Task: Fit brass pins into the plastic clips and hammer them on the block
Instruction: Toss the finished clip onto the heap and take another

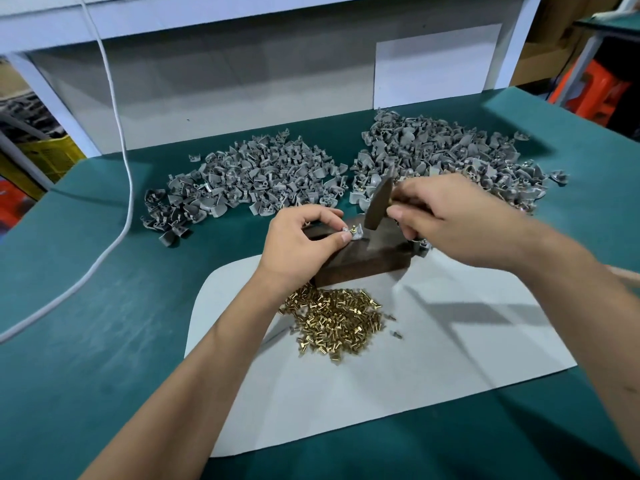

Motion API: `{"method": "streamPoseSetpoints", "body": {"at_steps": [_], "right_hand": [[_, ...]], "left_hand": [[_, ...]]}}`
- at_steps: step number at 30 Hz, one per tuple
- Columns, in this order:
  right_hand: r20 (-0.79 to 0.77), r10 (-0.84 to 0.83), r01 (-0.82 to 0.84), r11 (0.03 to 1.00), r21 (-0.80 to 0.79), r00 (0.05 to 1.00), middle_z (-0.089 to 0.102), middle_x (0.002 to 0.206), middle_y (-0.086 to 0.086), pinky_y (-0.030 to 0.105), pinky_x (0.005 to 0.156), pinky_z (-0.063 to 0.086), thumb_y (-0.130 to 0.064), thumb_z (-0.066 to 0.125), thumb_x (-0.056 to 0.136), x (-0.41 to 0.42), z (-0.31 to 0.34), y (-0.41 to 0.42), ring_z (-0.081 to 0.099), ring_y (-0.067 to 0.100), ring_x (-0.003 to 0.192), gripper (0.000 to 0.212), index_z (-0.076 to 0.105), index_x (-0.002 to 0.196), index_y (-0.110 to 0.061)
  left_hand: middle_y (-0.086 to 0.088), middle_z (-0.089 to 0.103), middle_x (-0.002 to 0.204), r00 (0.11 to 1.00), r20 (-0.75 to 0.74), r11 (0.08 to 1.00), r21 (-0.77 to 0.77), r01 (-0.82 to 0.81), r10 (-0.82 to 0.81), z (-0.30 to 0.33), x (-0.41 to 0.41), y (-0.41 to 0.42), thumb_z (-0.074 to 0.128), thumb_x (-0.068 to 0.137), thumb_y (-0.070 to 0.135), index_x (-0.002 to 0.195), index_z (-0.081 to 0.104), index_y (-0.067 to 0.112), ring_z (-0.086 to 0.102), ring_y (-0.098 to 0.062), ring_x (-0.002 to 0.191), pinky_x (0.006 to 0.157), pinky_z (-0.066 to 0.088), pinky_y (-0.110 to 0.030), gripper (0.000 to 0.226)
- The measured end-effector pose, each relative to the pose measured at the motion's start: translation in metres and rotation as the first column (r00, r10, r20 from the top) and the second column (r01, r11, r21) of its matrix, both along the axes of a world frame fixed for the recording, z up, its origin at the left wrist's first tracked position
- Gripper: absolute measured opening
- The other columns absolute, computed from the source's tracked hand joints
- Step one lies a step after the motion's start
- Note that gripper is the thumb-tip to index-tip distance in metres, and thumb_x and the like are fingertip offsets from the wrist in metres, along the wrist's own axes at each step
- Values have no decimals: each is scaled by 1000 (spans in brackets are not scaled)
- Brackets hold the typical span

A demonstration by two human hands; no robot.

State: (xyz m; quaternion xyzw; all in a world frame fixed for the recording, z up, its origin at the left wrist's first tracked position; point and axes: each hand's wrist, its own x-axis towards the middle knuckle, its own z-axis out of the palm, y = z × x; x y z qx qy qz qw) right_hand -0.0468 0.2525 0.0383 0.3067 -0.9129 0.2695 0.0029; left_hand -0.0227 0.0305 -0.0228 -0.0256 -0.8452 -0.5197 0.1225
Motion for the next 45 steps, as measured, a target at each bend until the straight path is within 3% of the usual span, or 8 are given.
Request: {"method": "streamPoseSetpoints", "body": {"at_steps": [6,11,21,26,31,35,40,45], "right_hand": [[-198,-60,15,975,-222,978,61,59,-14,12,49,38,-26,49,107,1,11,-8,56,1,53,35,56,72,-24],[-89,-23,36,988,151,996,54,70,-2,34,63,41,-27,45,108,-3,-4,-22,53,20,62,37,40,72,-28],[-158,-49,87,965,248,986,57,75,4,42,63,46,-33,42,108,-3,-3,-22,56,28,67,25,47,87,-21],[-291,-145,148,989,-9,946,53,68,-3,32,47,35,-35,39,108,-2,-3,-19,50,16,53,19,52,100,-22],[-199,-112,172,933,318,974,58,78,6,43,66,47,-37,38,108,-7,-1,-19,55,32,70,23,48,94,-22],[-311,-163,182,983,32,936,49,65,-4,36,51,39,-34,41,108,2,-1,-19,49,20,53,19,54,104,-20],[-205,-95,150,950,275,974,48,72,-2,42,65,47,-38,38,108,2,4,-25,56,31,69,23,49,95,-23],[-278,-152,186,978,99,948,46,67,-3,40,57,43,-33,39,109,7,-1,-32,49,22,55,20,51,104,-18]], "left_hand": [[3,77,104,1000,30,1000,6,-1,1,0,-1,-2,85,80,11,81,80,14,70,-2,101,99,55,-37,6],[3,76,106,999,54,999,50,-4,1,0,-1,-3,87,79,12,81,81,12,70,0,102,93,57,-29,6],[2,76,104,997,75,997,81,1,-7,1,-2,-4,87,79,8,83,81,8,69,1,106,93,57,-27,7],[5,75,105,996,87,997,78,4,-11,2,-2,-4,87,79,10,83,82,11,68,3,104,93,56,-25,7],[4,75,102,997,77,996,85,11,-17,2,0,-4,87,78,8,84,82,10,68,3,107,95,56,-27,8],[7,75,102,996,85,996,87,2,-10,1,-2,-5,88,78,9,82,82,12,69,4,103,92,57,-25,8],[4,76,103,996,86,995,104,-4,-5,1,-1,-4,87,78,8,81,82,12,69,-1,105,96,58,-36,8],[1,75,108,996,92,995,103,-5,-5,0,-1,-4,88,78,9,82,81,11,70,-3,105,99,56,-37,8]]}}
